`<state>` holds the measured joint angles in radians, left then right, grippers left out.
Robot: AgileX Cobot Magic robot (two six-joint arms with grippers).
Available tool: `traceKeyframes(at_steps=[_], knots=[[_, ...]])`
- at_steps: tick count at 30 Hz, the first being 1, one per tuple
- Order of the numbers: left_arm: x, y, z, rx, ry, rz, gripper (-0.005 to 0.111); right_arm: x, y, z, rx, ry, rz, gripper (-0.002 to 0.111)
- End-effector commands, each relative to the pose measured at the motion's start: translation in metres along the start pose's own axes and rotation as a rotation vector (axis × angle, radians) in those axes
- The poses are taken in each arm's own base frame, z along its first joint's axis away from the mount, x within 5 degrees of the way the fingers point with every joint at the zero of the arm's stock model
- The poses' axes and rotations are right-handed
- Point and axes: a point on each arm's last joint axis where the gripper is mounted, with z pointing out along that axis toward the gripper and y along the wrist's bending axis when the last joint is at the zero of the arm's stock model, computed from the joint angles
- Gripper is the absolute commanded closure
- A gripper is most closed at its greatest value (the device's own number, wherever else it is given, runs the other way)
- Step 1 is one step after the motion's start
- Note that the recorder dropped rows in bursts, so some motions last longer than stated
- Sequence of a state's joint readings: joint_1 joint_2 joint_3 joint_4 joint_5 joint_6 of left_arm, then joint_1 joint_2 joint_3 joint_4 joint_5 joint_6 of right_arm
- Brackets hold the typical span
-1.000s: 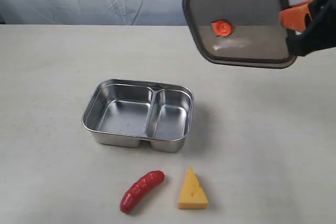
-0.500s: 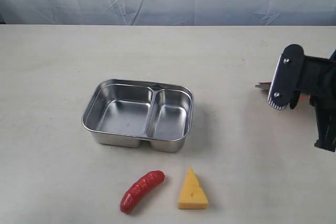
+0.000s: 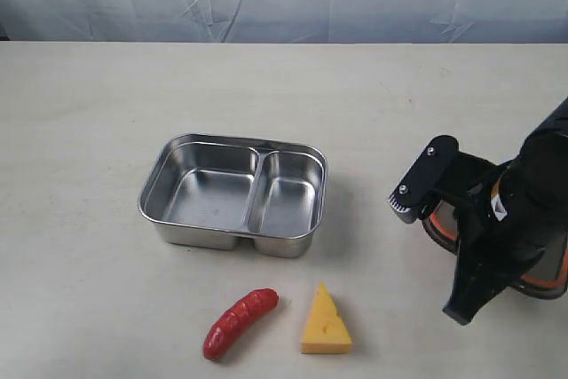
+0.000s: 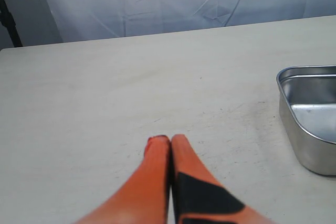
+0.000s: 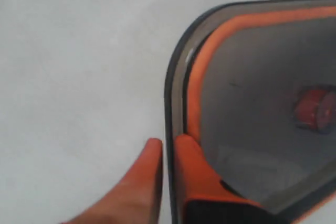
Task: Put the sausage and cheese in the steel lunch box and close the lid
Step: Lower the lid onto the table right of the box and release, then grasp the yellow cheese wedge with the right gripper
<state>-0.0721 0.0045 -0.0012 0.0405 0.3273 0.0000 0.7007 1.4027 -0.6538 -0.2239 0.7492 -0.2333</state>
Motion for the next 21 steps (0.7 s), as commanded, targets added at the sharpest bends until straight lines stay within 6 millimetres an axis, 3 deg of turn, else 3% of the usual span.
traceKeyframes(at_steps=[1, 3, 5, 7, 9, 13, 21], knots=[[-0.001, 0.0, 0.0, 0.005, -0.017, 0.004, 0.107, -0.001, 0.007, 0.009, -0.073, 0.026, 0.087, 0.07], [-0.001, 0.0, 0.0, 0.005, -0.017, 0.004, 0.107, -0.004, 0.011, 0.008, -0.121, 0.01, 0.144, 0.049], [-0.001, 0.0, 0.0, 0.005, -0.017, 0.004, 0.107, -0.008, 0.014, 0.003, -0.179, 0.007, 0.206, 0.038], [-0.001, 0.0, 0.0, 0.005, -0.017, 0.004, 0.107, -0.015, 0.017, -0.004, -0.247, 0.003, 0.269, 0.039], [-0.001, 0.0, 0.0, 0.005, -0.017, 0.004, 0.107, -0.026, 0.02, -0.013, -0.333, -0.031, 0.413, 0.045], [-0.001, 0.0, 0.0, 0.005, -0.017, 0.004, 0.107, -0.044, 0.028, -0.023, -0.475, -0.153, 0.524, 0.057], [-0.001, 0.0, 0.0, 0.005, -0.017, 0.004, 0.107, -0.061, 0.048, -0.02, -0.461, -0.224, 0.486, 0.05]])
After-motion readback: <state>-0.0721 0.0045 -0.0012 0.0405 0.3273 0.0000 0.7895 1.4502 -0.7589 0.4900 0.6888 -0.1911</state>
